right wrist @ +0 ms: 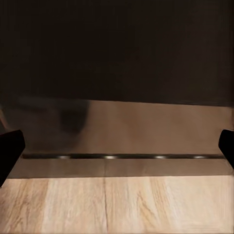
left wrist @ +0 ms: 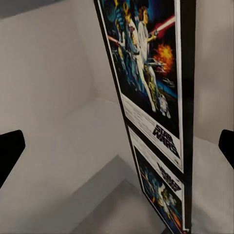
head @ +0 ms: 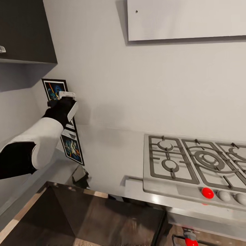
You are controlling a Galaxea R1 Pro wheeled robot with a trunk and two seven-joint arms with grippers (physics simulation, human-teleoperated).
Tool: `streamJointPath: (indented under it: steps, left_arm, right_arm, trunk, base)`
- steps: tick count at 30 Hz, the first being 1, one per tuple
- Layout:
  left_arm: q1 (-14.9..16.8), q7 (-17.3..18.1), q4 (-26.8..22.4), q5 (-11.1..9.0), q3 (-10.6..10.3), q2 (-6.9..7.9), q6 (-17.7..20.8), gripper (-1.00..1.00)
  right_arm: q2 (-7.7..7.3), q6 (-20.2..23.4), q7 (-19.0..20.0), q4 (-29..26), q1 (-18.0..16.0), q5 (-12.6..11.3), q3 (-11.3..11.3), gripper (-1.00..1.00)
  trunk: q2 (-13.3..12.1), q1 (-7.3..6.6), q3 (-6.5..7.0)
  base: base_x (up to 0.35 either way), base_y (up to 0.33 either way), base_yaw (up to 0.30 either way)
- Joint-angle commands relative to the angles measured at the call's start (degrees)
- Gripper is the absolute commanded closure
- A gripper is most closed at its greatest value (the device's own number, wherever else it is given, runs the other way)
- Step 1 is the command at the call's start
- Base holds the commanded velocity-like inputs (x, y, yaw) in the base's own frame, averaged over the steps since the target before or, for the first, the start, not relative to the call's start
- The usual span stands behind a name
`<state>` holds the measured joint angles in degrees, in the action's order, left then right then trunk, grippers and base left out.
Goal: Pick up the poster from the kitchen countertop and hang it on one of the wall nails in the kitchen.
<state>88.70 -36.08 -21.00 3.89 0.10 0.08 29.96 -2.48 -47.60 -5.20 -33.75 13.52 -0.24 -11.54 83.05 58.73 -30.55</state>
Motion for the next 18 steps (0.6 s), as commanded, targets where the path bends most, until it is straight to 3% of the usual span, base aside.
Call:
streamJointPath:
  steps: [1,8,18]
  left_arm:
    - [0.04,0.05,-0.13,0.41,0.05,-0.03,0.15,-1.0]
    - [0.07,0.05,-0.31,0.41,0.57,-0.02,-0.98,-1.0]
    - [0.07,0.05,-0.22,0.41,0.67,-0.08,-1.1,-1.0]
  right_arm:
    - [0.0,-0.04,-0.52,-0.08,0.02,0.03,0.1,-1.0]
    - [0.02,-0.04,-1.01,-0.08,0.02,0.06,0.11,-1.0]
    - [0.02,-0.04,-1.02,-0.08,0.02,0.12,0.18,-1.0]
  trunk:
    - [0.03,0.0,-0.14]
    - [0.03,0.0,-0.79]
    - [0.03,0.0,-1.39]
  base:
    - [0.0,0.0,0.0]
    - [0.019,0.0,0.0]
    - [0.2,0.0,0.0]
